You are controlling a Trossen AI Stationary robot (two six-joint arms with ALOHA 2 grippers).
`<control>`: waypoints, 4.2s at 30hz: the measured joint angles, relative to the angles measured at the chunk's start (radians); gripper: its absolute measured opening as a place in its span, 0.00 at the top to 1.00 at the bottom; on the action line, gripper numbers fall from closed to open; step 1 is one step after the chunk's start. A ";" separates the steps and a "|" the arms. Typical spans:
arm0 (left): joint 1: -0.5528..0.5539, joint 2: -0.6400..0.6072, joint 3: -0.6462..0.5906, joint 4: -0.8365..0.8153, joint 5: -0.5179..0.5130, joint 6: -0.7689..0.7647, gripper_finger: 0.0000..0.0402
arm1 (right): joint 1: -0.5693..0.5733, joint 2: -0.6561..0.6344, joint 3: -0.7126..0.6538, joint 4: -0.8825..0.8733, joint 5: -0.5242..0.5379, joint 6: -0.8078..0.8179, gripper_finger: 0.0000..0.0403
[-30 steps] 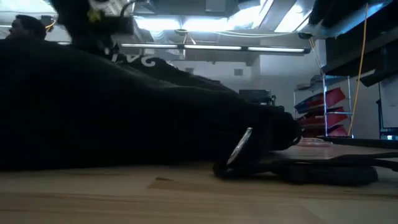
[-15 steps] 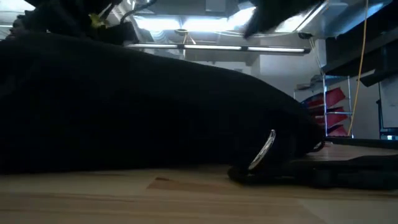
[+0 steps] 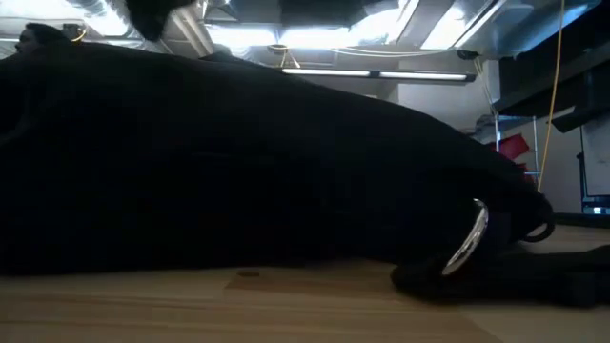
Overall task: Unpack backpack
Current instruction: Open the black backpack
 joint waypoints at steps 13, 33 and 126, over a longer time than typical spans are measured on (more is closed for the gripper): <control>-0.318 0.257 -0.118 -0.061 -0.448 -0.200 0.49 | -0.198 0.040 -0.070 -0.373 -0.038 -0.027 0.56; -0.068 0.638 -0.137 0.169 -0.499 -0.126 0.50 | -0.231 -0.199 -0.361 -0.385 -0.145 0.119 0.56; -0.059 0.289 -0.156 -0.218 -0.368 -0.192 1.00 | -0.114 0.221 -0.085 0.584 -0.128 0.019 0.56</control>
